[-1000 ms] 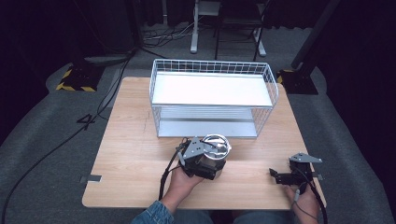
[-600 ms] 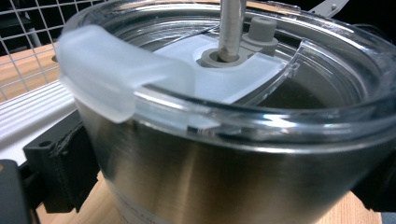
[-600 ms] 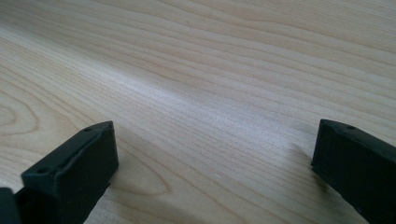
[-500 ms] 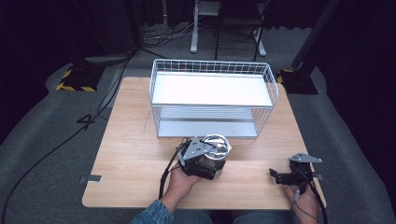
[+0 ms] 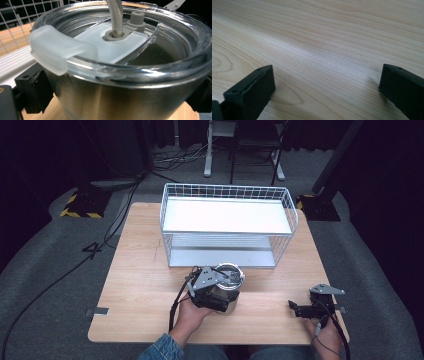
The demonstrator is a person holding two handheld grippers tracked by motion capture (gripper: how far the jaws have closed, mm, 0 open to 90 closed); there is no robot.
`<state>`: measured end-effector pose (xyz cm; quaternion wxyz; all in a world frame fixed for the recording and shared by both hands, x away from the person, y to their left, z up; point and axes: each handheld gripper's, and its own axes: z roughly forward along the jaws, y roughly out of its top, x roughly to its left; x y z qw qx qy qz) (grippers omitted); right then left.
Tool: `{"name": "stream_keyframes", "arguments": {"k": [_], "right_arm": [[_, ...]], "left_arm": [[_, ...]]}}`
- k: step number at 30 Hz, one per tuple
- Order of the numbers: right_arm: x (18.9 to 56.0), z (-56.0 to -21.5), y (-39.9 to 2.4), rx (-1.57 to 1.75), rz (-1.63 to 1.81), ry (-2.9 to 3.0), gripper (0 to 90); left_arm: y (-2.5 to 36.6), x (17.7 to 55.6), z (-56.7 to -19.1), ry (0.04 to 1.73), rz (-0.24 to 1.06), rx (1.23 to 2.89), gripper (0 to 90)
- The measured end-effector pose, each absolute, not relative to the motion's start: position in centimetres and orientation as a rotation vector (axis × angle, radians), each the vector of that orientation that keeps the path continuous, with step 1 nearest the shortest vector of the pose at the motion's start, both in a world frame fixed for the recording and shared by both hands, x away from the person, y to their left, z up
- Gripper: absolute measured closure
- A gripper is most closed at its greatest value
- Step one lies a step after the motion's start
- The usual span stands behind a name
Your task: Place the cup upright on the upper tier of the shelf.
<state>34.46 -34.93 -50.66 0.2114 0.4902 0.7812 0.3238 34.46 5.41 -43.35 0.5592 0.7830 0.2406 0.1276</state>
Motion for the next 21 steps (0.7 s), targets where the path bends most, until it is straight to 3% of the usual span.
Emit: {"name": "stream_keyframes", "arguments": {"k": [21], "right_arm": [[34.4, -50.7, -34.9, 1.367, 0.898, 2.166, 0.5]], "left_arm": [[8.4, 35.0, -37.7, 0.554, 0.299, 1.794, 3.8]]}}
